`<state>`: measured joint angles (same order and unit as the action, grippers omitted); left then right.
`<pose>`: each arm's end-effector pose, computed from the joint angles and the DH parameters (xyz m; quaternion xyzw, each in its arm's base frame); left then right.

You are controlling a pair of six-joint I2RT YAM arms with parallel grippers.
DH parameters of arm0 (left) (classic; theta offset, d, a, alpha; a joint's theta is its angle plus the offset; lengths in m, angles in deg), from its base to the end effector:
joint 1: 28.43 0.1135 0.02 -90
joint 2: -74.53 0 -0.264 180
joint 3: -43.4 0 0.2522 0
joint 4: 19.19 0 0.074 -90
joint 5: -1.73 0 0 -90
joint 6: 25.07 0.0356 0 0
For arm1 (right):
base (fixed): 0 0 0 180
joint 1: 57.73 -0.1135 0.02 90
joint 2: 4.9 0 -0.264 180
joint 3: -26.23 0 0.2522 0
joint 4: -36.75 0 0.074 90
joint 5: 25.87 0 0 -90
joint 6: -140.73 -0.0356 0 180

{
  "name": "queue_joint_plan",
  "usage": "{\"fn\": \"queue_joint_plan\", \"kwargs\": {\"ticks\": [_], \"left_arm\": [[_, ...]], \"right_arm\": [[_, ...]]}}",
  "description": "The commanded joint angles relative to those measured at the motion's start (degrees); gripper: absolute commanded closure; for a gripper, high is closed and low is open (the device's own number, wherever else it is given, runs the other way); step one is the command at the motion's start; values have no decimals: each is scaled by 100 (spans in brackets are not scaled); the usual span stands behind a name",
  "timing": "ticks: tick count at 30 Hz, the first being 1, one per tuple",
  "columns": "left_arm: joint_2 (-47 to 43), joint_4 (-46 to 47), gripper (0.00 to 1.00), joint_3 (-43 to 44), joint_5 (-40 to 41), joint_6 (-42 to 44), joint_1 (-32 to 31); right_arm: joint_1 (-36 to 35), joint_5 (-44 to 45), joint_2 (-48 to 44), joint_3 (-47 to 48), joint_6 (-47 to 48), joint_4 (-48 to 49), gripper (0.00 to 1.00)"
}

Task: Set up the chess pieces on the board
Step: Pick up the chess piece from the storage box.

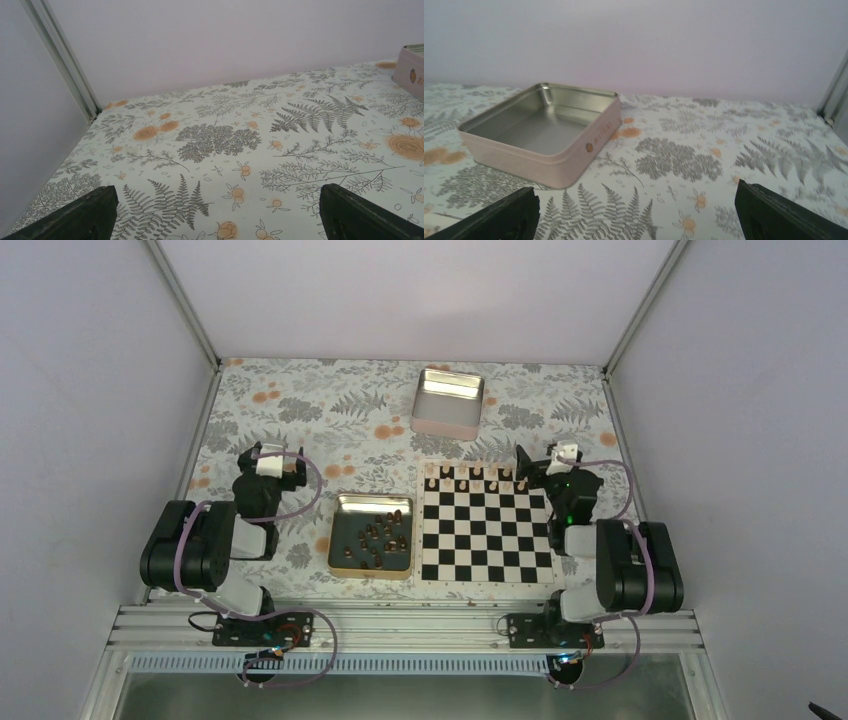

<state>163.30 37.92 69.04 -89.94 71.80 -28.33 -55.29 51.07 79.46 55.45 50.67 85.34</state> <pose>0.2373 -0.0006 0.1410 0.0536 0.7413 0.0299 0.6684 0.2463 -0.0024 0.1569 -0.0595 0.7430 0.0711 0.6629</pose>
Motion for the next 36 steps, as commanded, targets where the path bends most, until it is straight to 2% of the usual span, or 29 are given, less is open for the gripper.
{"fn": "queue_joint_plan", "kwargs": {"ticks": [1,5,7,10,12,14,15,19,25,31,36], "left_arm": [[47,307,0,49,36,18,-36],[57,336,0,55,49,30,-40],[62,349,0,58,49,29,-41],[62,375,0,57,51,26,-43],[68,383,0,59,57,23,-50],[68,409,0,53,147,18,-70],[67,446,0,39,268,5,-91],[76,504,0,25,453,-15,-144],[82,496,0,26,457,-19,-142],[75,496,0,21,457,-25,-144],[79,497,0,25,450,-22,-142]], "right_arm": [[129,-732,-479,7,223,3,0],[198,-882,-1033,464,184,-871,0],[263,-1103,-1095,1292,254,-2142,0],[286,-1524,-441,3275,576,-4604,0],[276,-1949,273,5117,1068,-6457,0],[256,-2156,920,6363,1402,-7905,0],[253,-2402,1162,6733,1579,-8234,0],[89,-3087,1056,6738,2351,-8161,0],[-585,-3188,943,7005,3085,-8507,0],[-1983,-2571,1355,7386,4066,-9704,0],[-3195,-1459,1559,7078,4350,-9931,6]]}}
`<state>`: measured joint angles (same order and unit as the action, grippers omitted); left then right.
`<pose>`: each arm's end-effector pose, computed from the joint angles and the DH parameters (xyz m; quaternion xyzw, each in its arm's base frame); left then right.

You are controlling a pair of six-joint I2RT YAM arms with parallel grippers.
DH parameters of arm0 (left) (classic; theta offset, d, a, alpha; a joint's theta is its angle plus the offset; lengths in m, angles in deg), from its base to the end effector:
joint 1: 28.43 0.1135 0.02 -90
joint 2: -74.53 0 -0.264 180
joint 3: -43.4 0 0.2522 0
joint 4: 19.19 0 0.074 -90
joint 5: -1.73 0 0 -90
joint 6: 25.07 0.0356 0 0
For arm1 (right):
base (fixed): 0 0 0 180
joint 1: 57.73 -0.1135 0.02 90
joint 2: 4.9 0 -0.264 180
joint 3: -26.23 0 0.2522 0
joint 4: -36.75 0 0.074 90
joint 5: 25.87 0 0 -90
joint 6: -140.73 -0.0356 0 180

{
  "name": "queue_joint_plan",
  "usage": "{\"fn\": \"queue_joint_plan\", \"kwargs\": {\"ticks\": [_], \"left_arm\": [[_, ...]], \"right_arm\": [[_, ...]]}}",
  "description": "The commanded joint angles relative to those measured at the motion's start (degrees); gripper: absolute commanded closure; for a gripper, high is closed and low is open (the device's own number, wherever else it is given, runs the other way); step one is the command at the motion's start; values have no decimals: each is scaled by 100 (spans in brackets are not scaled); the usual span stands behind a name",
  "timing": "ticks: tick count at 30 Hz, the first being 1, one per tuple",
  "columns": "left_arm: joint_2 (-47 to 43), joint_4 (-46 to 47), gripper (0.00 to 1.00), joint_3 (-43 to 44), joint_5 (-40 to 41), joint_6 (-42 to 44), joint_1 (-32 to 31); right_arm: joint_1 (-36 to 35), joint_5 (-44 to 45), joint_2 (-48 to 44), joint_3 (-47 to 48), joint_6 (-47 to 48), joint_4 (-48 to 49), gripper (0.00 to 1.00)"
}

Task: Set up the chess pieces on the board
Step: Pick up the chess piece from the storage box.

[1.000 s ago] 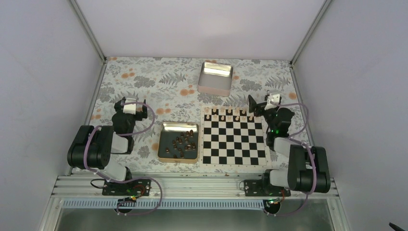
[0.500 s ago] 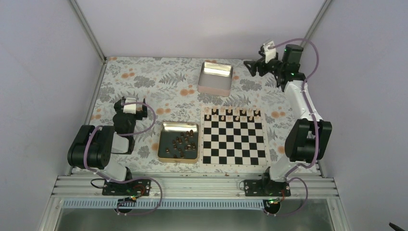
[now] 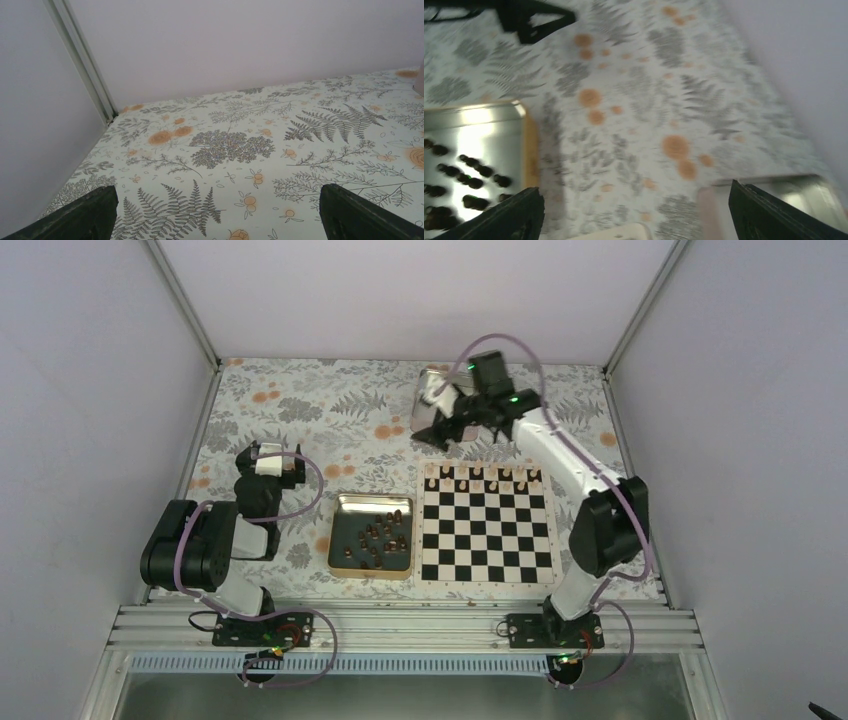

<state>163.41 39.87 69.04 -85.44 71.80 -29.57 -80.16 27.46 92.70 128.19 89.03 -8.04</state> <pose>0.2376 -0.0030 0.1443 0.0344 0.7316 0.0521 0.6789 0.3473 0.1663 0.3278 -0.5494 0.6769 0.2279 0.4335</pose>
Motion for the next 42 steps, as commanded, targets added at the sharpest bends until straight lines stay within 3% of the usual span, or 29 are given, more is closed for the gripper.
{"fn": "queue_joint_plan", "kwargs": {"ticks": [1,9,26,42], "left_arm": [[66,303,0,25,6,-27,-17],[64,299,0,25,-3,-24,-17],[66,297,0,21,7,-28,-17],[64,303,0,21,5,-28,-17]], "right_arm": [[-885,1060,290,-220,561,-686,7],[-1792,1888,1062,-173,698,-1350,45],[-2443,2147,749,-699,659,-1511,57],[-2601,2372,984,-777,652,-1498,58]]}}
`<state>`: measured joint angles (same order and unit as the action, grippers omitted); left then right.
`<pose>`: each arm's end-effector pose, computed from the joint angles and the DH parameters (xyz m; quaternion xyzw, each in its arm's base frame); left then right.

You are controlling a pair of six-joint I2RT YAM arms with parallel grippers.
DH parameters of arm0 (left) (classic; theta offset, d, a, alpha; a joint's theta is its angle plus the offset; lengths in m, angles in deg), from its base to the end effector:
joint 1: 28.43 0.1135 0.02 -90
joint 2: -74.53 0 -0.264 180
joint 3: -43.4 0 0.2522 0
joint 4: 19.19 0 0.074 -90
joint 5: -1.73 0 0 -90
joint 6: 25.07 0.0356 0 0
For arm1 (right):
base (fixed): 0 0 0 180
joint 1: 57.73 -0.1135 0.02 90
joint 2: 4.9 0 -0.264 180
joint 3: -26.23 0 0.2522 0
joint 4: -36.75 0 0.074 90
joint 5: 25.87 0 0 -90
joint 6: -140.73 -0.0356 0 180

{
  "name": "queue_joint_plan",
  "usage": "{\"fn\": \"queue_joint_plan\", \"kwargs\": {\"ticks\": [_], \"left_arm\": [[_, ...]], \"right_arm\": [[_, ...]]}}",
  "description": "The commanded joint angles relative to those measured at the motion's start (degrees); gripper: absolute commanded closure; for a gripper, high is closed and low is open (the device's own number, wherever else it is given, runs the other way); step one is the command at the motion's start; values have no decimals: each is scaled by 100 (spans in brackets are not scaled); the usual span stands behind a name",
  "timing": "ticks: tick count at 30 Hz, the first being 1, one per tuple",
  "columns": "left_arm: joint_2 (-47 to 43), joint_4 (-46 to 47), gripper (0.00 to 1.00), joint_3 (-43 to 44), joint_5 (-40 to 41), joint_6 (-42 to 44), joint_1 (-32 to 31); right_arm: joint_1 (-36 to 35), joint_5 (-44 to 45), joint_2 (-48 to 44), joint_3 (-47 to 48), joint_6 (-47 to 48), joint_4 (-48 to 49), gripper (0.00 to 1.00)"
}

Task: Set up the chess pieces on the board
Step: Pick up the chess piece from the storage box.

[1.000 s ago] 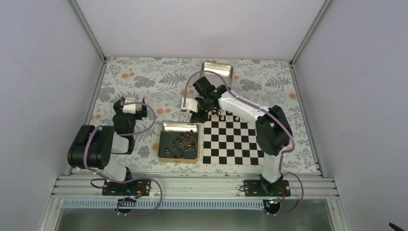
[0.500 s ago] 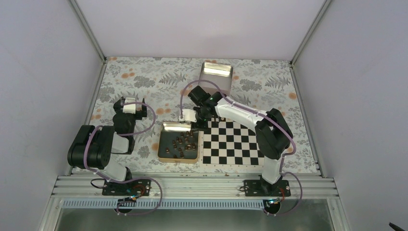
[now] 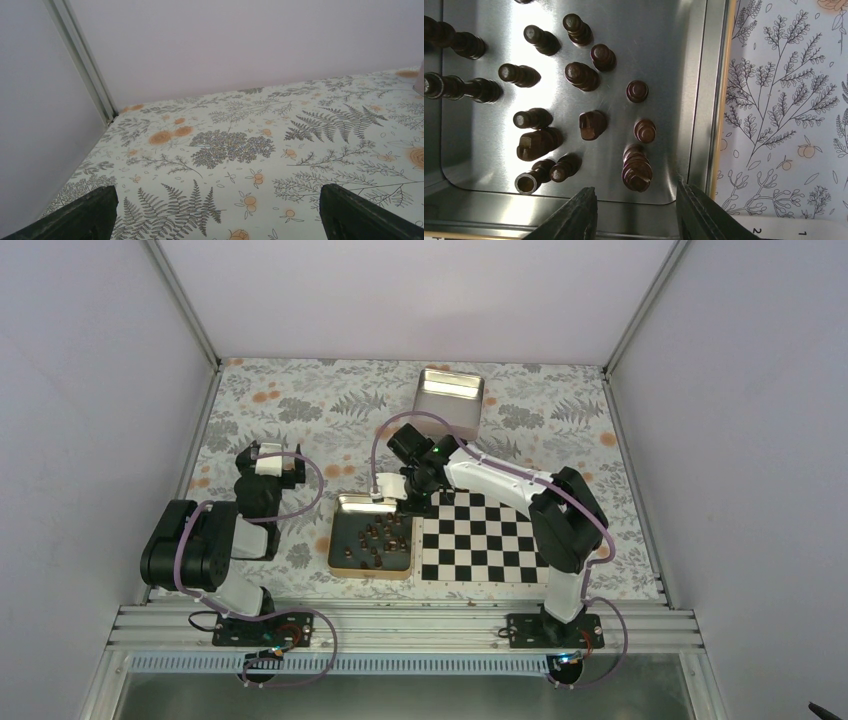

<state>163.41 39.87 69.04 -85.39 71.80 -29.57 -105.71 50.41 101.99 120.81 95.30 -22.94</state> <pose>0.2376 -0.0029 0.1443 0.0341 0.7316 0.0524 0.6789 0.2459 0.2855 0.2091 -0.7216 0.6643 0.1225 0.1517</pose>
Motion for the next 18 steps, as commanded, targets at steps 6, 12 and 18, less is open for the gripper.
{"fn": "queue_joint_plan", "kwargs": {"ticks": [6,12,18], "left_arm": [[65,298,0,25,2,-26,-23],[67,303,0,25,2,-26,-17],[63,301,0,25,-7,-28,-17]], "right_arm": [[-58,-37,166,55,29,63,59],[-68,-57,298,118,25,91,61],[-76,-60,357,73,-1,181,65]]}}
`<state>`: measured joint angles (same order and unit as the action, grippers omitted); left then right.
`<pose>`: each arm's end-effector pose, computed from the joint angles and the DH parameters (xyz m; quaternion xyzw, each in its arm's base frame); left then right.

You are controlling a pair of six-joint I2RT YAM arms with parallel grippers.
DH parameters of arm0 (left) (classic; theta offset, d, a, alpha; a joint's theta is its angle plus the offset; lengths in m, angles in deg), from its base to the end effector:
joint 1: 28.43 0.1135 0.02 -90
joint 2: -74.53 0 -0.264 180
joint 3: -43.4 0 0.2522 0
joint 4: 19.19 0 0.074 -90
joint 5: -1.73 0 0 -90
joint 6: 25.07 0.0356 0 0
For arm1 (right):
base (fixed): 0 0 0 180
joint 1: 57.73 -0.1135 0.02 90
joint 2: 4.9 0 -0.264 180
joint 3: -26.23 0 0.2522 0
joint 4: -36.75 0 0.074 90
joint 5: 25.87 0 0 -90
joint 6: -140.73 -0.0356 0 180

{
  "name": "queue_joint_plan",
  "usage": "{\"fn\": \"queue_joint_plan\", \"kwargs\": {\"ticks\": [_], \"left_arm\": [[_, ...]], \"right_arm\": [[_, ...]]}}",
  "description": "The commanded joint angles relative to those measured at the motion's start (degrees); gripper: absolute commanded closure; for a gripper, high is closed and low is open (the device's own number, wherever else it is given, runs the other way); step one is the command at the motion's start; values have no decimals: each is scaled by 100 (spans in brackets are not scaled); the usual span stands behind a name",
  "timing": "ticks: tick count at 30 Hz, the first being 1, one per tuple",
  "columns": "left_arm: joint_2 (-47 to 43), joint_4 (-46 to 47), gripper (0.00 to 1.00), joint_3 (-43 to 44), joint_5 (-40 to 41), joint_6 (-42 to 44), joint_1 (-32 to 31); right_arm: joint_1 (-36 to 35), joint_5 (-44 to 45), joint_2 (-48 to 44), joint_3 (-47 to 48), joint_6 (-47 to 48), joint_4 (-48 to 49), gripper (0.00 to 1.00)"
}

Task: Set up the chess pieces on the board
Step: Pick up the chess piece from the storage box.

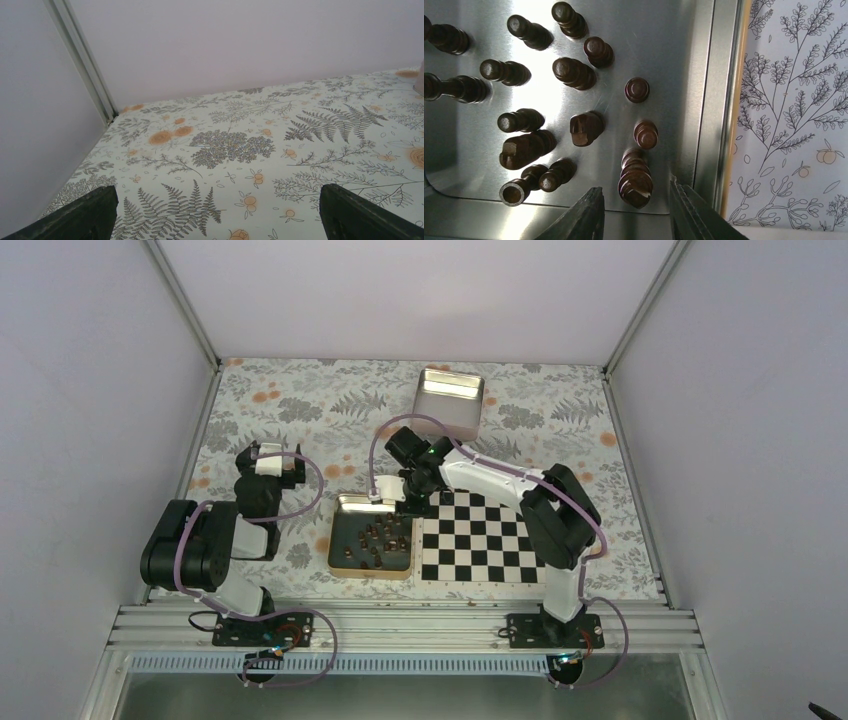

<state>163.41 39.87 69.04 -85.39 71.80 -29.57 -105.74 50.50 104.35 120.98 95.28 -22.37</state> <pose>0.2376 -0.0029 0.1443 0.0341 0.7316 0.0524 0.6789 0.2492 0.2894 0.1954 -0.7220 0.6670 0.1217 0.1378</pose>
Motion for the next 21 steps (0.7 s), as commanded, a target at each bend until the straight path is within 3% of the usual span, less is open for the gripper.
{"fn": "queue_joint_plan", "kwargs": {"ticks": [1,12,21], "left_arm": [[60,302,0,25,-2,-28,-21],[64,303,0,26,-8,-26,-18],[66,302,0,26,-8,-28,-17]], "right_arm": [[-77,-91,110,53,5,154,66],[-84,-102,267,123,-10,194,69],[-85,-350,189,189,-51,179,91]]}}
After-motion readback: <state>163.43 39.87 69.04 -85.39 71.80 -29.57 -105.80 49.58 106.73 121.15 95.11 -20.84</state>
